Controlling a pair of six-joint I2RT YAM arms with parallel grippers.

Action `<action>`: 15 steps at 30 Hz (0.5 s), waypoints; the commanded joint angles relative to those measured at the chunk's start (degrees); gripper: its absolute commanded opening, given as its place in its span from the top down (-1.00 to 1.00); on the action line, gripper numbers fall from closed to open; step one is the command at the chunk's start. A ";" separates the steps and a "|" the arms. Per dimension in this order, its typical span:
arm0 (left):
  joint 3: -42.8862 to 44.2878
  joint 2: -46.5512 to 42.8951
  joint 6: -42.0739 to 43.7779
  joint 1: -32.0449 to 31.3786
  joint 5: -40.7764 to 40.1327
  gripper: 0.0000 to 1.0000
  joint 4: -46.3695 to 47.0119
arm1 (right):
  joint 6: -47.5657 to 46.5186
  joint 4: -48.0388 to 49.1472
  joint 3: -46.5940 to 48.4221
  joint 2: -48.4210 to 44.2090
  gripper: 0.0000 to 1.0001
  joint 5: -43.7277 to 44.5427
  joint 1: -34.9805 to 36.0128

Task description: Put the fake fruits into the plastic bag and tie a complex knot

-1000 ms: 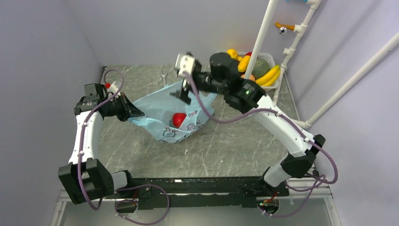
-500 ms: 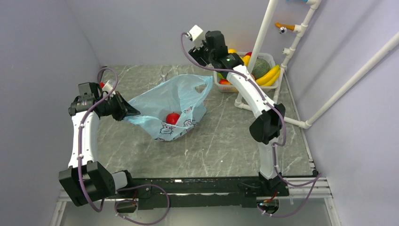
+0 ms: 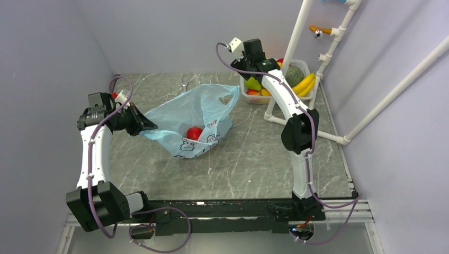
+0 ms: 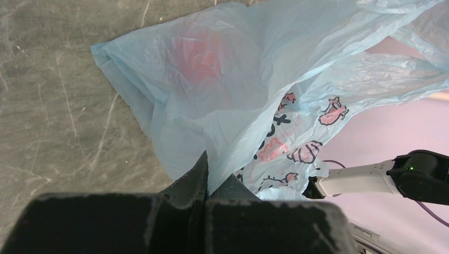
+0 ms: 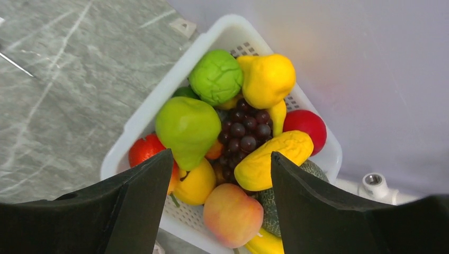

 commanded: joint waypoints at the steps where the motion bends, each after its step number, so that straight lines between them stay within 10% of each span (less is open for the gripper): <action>1: 1.72 -0.59 -0.94 0.19 1.06 1.00 0.40 | -0.88 -1.15 -0.83 1.93 -0.40 -0.99 -1.59; 15: 0.93 -1.06 -1.30 0.16 1.99 1.00 1.09 | -2.34 -1.21 -1.87 6.67 -0.62 -3.74 -3.46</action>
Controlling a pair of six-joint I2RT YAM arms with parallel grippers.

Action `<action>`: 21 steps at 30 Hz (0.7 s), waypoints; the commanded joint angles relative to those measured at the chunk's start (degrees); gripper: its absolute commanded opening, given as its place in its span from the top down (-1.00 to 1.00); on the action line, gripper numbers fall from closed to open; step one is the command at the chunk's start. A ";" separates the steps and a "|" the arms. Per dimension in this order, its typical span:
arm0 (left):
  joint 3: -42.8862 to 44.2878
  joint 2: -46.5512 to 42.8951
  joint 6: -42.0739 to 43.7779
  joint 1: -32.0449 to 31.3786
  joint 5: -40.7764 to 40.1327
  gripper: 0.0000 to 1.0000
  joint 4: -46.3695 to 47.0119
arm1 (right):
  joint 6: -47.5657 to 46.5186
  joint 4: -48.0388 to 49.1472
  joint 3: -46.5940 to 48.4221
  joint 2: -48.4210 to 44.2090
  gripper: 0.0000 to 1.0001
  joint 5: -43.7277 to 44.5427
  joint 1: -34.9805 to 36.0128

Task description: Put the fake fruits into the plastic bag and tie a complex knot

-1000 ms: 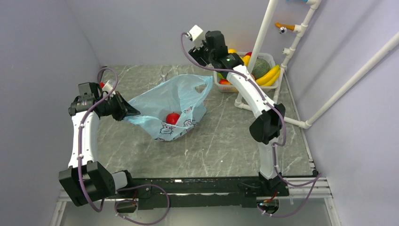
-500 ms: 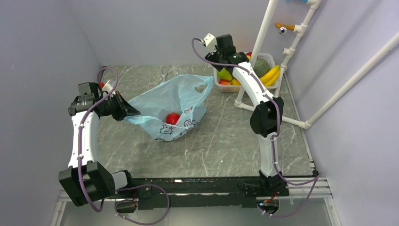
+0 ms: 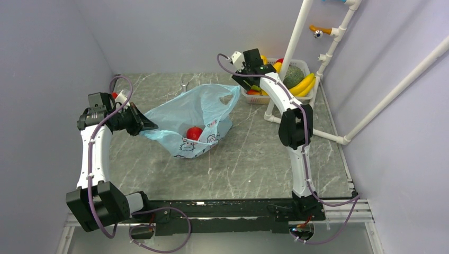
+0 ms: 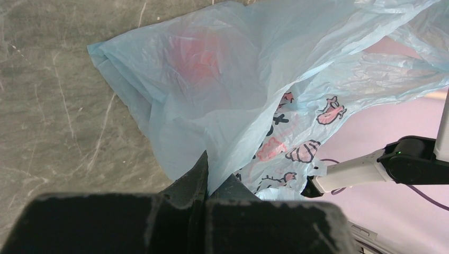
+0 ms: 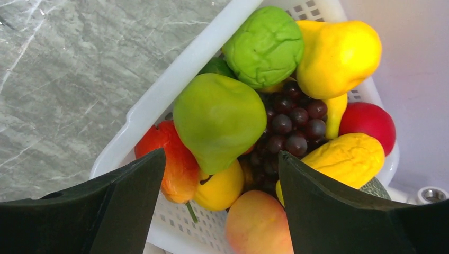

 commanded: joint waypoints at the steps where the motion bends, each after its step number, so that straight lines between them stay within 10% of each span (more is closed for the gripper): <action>1: 0.91 -1.18 -1.17 0.19 1.36 1.00 1.05 | -1.35 -0.25 0.33 1.03 -0.65 -1.18 -0.52; 21: 0.67 -0.94 -0.87 0.18 1.35 1.00 1.13 | -3.18 5.89 -1.26 5.93 -0.86 -0.80 -2.43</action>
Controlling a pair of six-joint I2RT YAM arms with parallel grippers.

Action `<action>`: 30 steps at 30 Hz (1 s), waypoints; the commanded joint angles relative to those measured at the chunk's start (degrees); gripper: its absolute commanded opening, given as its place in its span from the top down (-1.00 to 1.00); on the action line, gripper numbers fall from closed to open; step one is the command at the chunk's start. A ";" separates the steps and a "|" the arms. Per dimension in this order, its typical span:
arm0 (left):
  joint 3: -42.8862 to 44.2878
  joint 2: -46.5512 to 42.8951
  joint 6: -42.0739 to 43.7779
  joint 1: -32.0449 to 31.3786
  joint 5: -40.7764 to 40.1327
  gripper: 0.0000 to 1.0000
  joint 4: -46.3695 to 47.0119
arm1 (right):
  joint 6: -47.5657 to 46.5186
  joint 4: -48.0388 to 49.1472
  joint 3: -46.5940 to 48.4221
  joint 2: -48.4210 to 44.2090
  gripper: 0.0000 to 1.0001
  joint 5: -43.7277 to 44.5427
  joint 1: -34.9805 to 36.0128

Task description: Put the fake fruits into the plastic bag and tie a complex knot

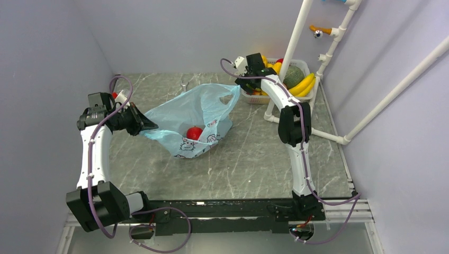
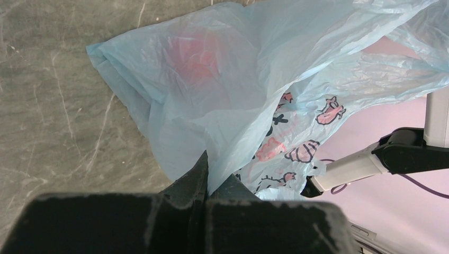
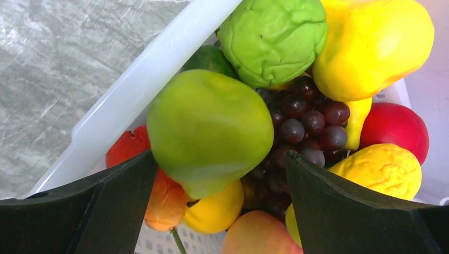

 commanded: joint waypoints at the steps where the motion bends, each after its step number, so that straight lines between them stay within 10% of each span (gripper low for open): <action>1: 0.67 -1.00 -0.57 0.19 1.14 1.00 0.94 | -1.07 3.67 -0.01 2.04 -0.85 -0.37 -0.24; 12: 0.50 -1.02 -0.64 0.19 1.35 1.00 0.98 | -1.00 5.11 -1.47 -0.63 -0.07 -2.69 -1.09; 30: -0.16 -0.50 -0.62 0.19 0.82 1.00 1.39 | 16.61 9.11 -0.95 -23.51 0.08 -21.35 0.70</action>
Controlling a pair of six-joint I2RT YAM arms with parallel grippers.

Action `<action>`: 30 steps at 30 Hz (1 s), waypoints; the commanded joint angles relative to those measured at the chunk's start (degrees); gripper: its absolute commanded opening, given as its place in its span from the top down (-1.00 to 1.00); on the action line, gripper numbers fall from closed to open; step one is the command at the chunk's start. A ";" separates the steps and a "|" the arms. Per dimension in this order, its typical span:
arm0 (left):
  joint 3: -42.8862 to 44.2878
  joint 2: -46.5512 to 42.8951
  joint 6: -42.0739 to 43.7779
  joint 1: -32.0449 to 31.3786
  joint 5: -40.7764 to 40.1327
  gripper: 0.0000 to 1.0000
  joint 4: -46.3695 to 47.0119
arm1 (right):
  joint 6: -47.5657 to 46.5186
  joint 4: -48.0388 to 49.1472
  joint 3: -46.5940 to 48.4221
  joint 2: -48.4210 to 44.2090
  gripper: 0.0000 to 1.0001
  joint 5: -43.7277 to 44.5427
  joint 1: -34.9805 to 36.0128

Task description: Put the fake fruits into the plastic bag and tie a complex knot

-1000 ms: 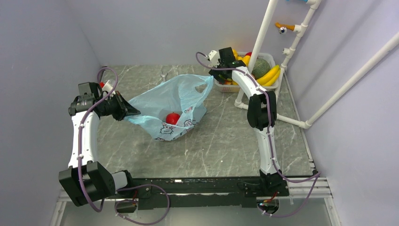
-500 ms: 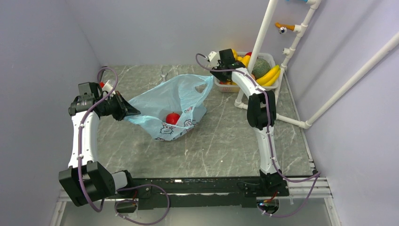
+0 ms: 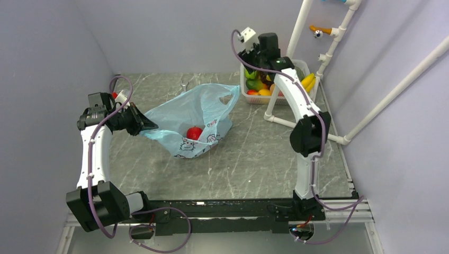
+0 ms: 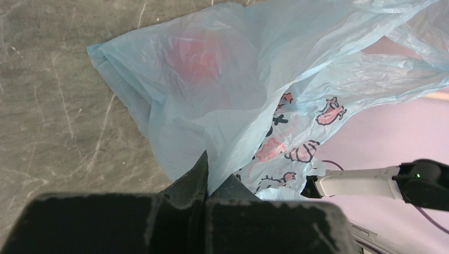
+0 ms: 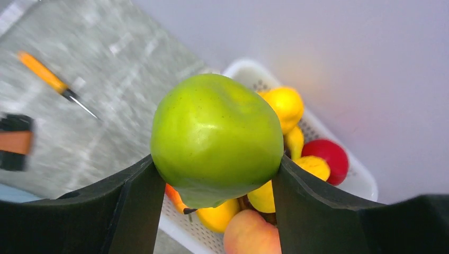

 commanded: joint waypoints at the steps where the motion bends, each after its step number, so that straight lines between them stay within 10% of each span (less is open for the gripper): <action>1: 0.05 -0.46 -0.72 0.19 0.75 1.00 1.23 | 8.06 4.02 0.73 -11.54 0.08 -12.36 1.23; 11: 0.16 -0.23 -0.55 0.19 3.45 1.00 1.45 | 5.58 1.32 -7.13 -29.26 0.13 -31.25 13.74; 17: 0.14 -0.98 -0.57 0.04 6.47 1.00 1.52 | -6.61 0.72 -16.35 -29.64 0.18 -27.95 27.15; 30: 0.22 -0.82 -0.18 0.10 8.35 1.00 1.06 | -22.55 4.84 -29.67 -19.47 0.16 -21.81 30.25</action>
